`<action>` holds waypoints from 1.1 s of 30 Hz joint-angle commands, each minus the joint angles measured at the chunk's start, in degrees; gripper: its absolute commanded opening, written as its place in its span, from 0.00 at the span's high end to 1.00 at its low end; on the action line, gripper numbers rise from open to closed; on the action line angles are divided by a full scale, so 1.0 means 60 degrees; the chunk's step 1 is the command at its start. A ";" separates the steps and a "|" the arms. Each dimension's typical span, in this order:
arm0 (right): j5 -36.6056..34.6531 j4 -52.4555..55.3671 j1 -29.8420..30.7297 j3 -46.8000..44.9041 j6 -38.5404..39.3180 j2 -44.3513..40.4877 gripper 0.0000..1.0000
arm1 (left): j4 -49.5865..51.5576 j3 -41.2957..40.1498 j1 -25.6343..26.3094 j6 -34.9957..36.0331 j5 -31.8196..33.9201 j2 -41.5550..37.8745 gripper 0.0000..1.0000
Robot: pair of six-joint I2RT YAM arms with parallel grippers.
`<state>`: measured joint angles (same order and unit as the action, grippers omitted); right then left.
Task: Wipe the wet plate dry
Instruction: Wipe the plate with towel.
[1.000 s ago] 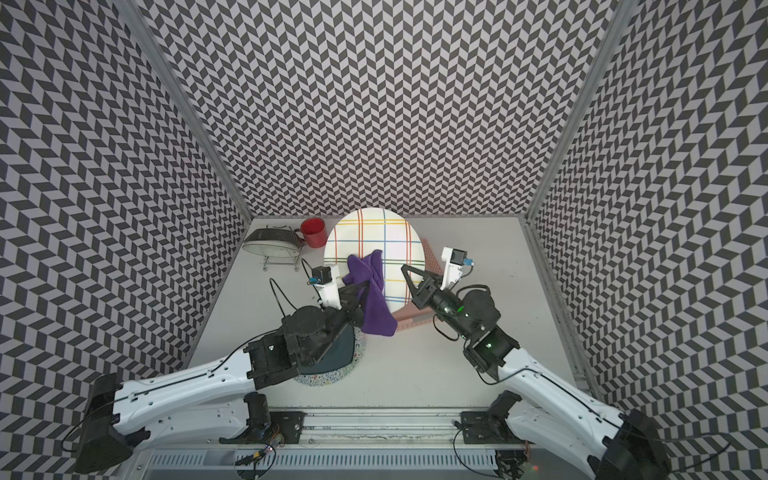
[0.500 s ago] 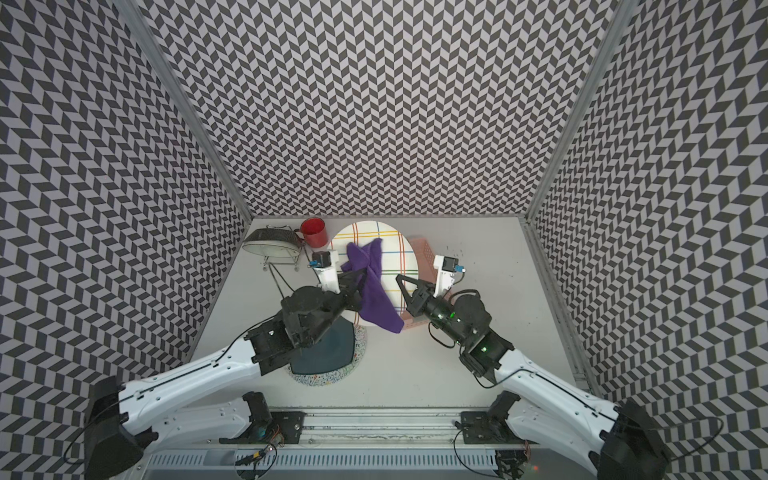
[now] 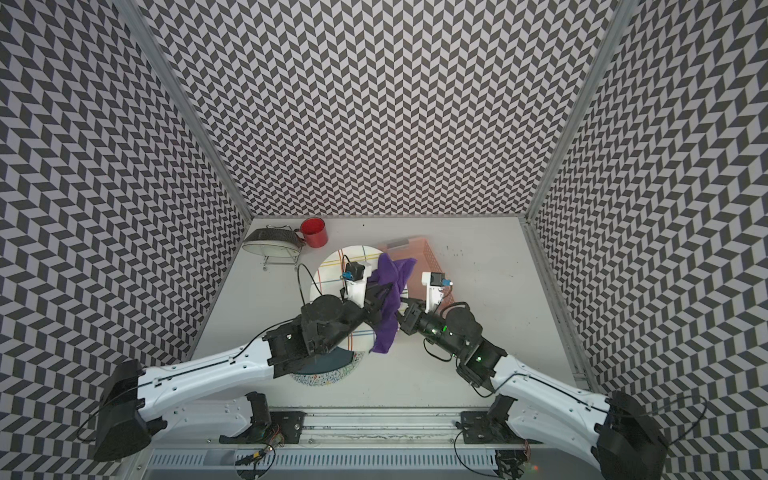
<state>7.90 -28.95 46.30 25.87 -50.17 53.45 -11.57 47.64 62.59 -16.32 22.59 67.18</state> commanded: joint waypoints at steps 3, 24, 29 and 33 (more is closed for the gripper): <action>0.1458 -0.3208 -0.0903 0.0450 -0.0731 -0.1651 1.00 | 0.1053 -0.1487 -0.2257 -0.1210 -0.0922 -0.0994 1.00; 0.1560 -0.3717 -0.2345 -0.0075 -0.2075 -0.1925 1.00 | -0.1031 -0.3957 -0.6842 -0.4291 -0.6870 -0.2939 1.00; 0.2439 -0.4729 -0.2678 -0.0239 -0.2783 -0.1932 1.00 | -0.5564 -0.5060 -0.7481 -0.7924 -0.9617 -0.3358 1.00; 0.2929 -0.5388 -0.2677 -0.0532 -0.3068 -0.1606 1.00 | -1.0104 -0.5337 -0.7469 -1.1476 -1.0257 -0.2928 1.00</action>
<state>20.93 -50.33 30.11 23.29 -65.17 42.78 -44.58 15.03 18.04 -66.08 -30.98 49.19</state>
